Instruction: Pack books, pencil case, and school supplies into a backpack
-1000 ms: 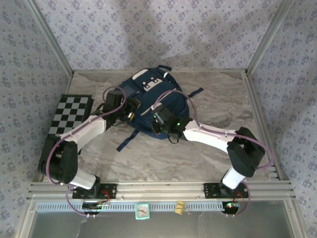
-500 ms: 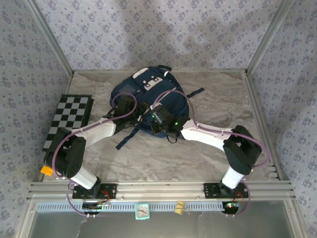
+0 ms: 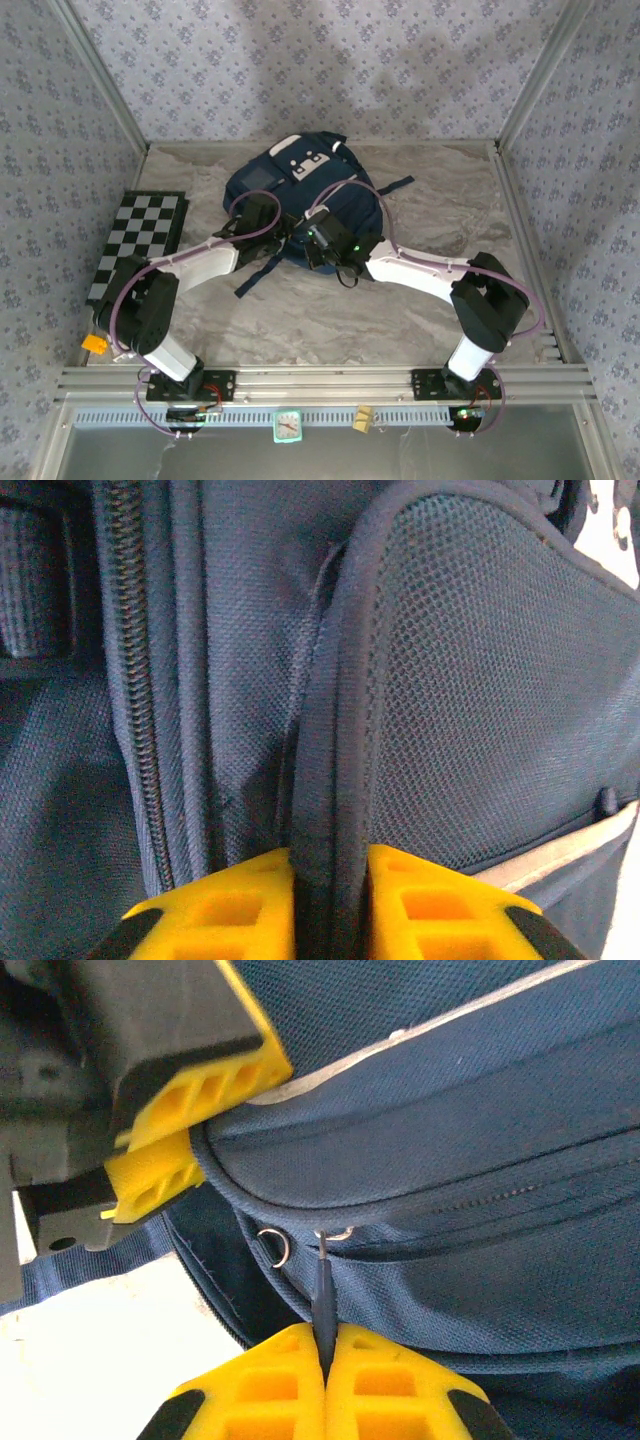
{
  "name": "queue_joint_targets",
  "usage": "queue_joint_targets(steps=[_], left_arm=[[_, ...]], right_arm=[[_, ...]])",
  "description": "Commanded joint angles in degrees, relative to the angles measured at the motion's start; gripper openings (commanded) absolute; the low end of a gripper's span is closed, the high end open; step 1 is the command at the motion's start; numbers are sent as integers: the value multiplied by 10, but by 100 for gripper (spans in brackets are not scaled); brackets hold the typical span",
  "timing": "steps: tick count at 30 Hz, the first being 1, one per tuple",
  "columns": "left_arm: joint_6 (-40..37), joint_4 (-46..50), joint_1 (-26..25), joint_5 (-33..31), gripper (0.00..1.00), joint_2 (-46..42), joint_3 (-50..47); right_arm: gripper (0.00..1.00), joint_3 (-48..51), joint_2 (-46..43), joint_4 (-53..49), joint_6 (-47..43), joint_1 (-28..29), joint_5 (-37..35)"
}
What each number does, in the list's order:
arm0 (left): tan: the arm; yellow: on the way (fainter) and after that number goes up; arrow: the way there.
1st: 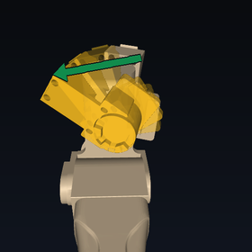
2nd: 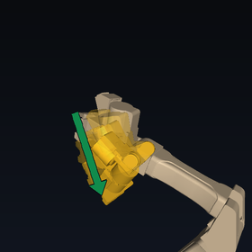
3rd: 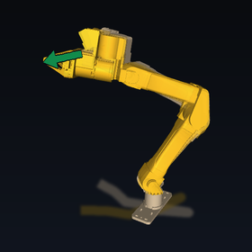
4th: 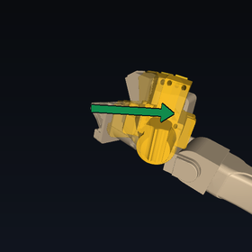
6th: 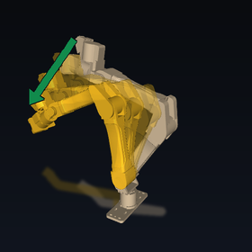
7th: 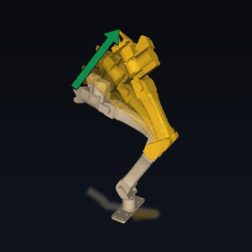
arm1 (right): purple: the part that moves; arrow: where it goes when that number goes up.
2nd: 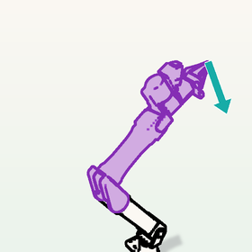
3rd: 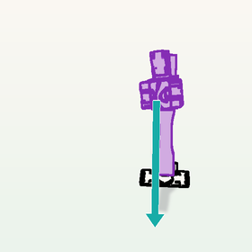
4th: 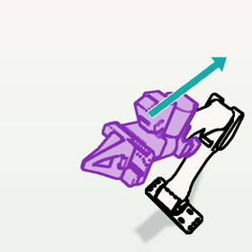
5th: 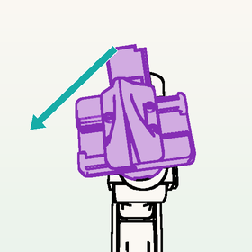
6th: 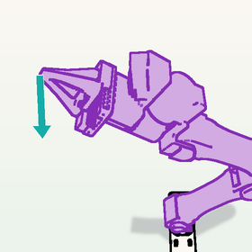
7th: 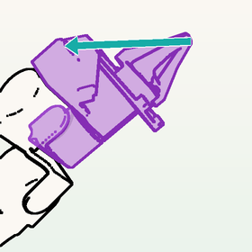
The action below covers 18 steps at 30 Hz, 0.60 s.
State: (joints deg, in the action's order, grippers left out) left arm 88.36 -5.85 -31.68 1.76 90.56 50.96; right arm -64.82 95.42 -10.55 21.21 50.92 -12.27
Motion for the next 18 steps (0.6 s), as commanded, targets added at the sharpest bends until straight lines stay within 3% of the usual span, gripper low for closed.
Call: queue_joint_targets(steps=[1, 3, 7, 18], left_arm=[[4, 9, -5, -29, 8, 1, 28], [-11, 37, -5, -39, 0, -8, 34], [-44, 64, 2, -49, 0, -32, 28], [-178, 129, 69, 40, 0, -86, 17]], right_arm=[[0, -20, -11, -5, 5, 1, -18], [0, -20, -16, -11, -4, 1, -30], [0, -19, -30, -47, -16, -4, -69], [0, 42, -104, -69, -55, -103, -78]])
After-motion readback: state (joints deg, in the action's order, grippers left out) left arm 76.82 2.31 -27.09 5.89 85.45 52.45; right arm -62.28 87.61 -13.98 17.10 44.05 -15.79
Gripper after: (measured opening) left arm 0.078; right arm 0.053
